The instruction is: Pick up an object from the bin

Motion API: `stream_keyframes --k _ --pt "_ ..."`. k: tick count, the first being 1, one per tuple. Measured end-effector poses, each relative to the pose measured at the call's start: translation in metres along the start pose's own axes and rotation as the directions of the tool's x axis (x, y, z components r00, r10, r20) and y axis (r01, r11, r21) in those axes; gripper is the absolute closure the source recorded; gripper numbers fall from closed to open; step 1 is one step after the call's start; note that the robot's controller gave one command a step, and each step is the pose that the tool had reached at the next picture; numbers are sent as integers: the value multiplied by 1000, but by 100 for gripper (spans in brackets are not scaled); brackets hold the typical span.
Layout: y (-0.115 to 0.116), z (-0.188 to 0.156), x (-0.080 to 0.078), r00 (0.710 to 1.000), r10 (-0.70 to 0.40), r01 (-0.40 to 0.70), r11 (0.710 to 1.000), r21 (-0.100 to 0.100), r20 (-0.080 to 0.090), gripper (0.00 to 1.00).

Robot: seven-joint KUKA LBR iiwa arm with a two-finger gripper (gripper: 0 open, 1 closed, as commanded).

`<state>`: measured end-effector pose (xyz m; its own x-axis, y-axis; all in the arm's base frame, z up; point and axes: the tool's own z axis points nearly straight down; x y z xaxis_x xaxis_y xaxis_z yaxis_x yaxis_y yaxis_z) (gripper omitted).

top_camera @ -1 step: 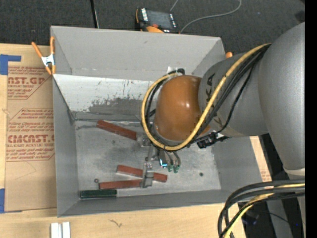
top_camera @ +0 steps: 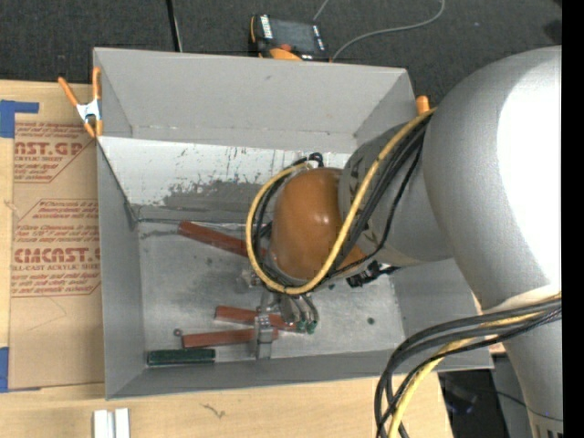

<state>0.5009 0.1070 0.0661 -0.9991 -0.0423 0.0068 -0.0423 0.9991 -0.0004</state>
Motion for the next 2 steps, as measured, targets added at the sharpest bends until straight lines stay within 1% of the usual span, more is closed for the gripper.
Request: stream_keyframes --k 1,2 --pt "0 -6 -3 1000 1 -1 1000 -2 11 100" --pt "-17 -151 -11 1000 -26 26 1000 -1 16 100"
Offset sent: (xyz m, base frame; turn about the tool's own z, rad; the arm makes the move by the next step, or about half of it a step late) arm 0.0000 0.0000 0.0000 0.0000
